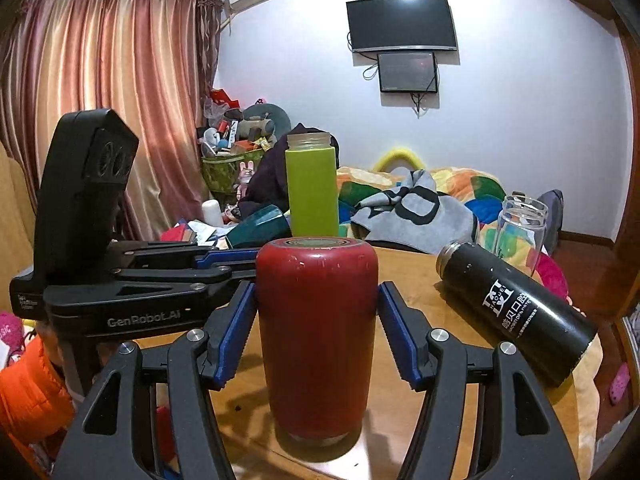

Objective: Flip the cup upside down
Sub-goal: 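Lower the inverted red tumbler onto the table with the right tool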

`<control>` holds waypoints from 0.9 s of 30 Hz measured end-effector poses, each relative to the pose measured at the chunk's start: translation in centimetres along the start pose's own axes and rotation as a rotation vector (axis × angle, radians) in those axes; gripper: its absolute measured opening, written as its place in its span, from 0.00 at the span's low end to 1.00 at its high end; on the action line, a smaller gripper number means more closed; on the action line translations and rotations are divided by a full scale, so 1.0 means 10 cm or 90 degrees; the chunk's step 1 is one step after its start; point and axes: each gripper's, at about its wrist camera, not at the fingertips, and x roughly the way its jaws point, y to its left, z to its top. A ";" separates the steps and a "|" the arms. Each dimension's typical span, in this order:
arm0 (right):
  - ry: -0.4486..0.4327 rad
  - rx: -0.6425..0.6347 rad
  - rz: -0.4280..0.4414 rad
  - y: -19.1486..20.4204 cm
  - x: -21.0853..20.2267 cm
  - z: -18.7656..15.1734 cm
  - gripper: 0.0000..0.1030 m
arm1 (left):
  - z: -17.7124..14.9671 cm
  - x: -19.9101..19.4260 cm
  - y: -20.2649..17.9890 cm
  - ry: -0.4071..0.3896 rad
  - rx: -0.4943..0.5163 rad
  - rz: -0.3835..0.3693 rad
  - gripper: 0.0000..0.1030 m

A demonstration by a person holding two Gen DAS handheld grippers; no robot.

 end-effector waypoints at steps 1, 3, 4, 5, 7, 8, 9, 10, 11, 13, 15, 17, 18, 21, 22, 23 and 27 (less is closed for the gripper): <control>0.000 0.002 0.000 0.00 0.01 0.01 0.57 | 0.00 0.00 0.00 -0.002 -0.001 0.001 0.22; 0.001 0.003 -0.001 0.00 0.03 0.02 0.57 | 0.02 -0.01 0.01 -0.008 -0.005 -0.001 0.20; 0.001 0.002 -0.002 0.00 0.05 0.03 0.57 | 0.03 -0.02 0.01 -0.014 -0.006 -0.001 0.17; 0.001 0.000 -0.002 0.01 0.06 0.04 0.57 | 0.04 -0.03 0.00 -0.016 -0.005 0.000 0.15; 0.000 -0.005 -0.004 0.03 0.07 0.05 0.57 | 0.07 -0.04 0.00 -0.023 -0.003 0.004 0.13; -0.001 -0.009 -0.005 0.04 0.08 0.06 0.57 | 0.08 -0.05 0.01 -0.024 -0.004 0.006 0.13; 0.001 -0.010 -0.005 0.04 0.09 0.06 0.57 | 0.09 -0.04 0.03 -0.023 -0.007 0.006 0.13; 0.004 -0.011 -0.005 0.05 0.10 0.06 0.56 | 0.09 -0.03 0.04 -0.019 -0.011 0.005 0.13; 0.006 -0.010 -0.005 0.04 0.11 0.05 0.56 | 0.09 -0.01 0.06 -0.016 -0.015 0.005 0.13; 0.006 -0.010 -0.004 0.03 0.12 0.04 0.57 | 0.08 0.00 0.08 -0.014 -0.018 0.005 0.13; 0.005 -0.012 -0.005 0.04 0.11 0.04 0.57 | 0.06 0.00 0.07 -0.014 -0.016 0.008 0.13; 0.004 -0.015 -0.005 0.04 0.09 0.03 0.57 | 0.05 0.00 0.07 -0.015 -0.016 0.007 0.13; 0.004 -0.013 -0.005 0.04 0.09 0.03 0.57 | 0.05 0.00 0.06 -0.014 -0.017 0.007 0.13; 0.006 -0.006 -0.004 0.02 0.07 0.04 0.57 | 0.05 0.01 0.06 -0.009 -0.018 0.007 0.13; 0.006 0.000 -0.003 0.01 0.07 0.04 0.57 | 0.05 0.02 0.07 -0.007 -0.021 0.008 0.13; 0.004 0.004 -0.002 0.00 0.09 0.06 0.57 | 0.05 0.02 0.07 -0.007 -0.022 0.011 0.13; -0.007 0.015 0.010 -0.02 0.04 0.08 0.57 | 0.05 0.00 0.12 -0.010 -0.033 0.010 0.14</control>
